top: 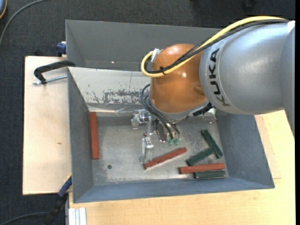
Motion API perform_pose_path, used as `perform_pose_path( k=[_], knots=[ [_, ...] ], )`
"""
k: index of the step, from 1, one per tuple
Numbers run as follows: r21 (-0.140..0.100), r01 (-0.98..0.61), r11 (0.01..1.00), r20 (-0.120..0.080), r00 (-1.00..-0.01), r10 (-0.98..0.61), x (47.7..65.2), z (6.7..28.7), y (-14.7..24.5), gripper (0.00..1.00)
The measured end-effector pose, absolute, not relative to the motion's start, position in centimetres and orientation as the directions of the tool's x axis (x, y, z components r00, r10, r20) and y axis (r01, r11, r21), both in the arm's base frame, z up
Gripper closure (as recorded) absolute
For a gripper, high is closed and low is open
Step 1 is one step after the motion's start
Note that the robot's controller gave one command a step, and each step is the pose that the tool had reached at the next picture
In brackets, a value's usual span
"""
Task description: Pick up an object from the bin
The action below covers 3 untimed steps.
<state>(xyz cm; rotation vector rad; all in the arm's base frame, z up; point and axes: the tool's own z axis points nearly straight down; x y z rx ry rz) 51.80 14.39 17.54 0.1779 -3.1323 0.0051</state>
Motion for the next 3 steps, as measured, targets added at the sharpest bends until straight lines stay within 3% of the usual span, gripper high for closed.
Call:
perform_pose_path(
  k=[1,2,3],
  knots=[
    [0.0,-0.292,0.956,0.008,-0.956,-0.292,50.2,6.7,8.7,0.0],
    [0.001,-0.293,0.956,0.001,-0.956,-0.293,50.4,7.0,9.0,1.0],
    [-0.006,-0.603,0.797,-0.011,-0.797,-0.603,50.2,22.9,5.6,1.0]
  ],
)
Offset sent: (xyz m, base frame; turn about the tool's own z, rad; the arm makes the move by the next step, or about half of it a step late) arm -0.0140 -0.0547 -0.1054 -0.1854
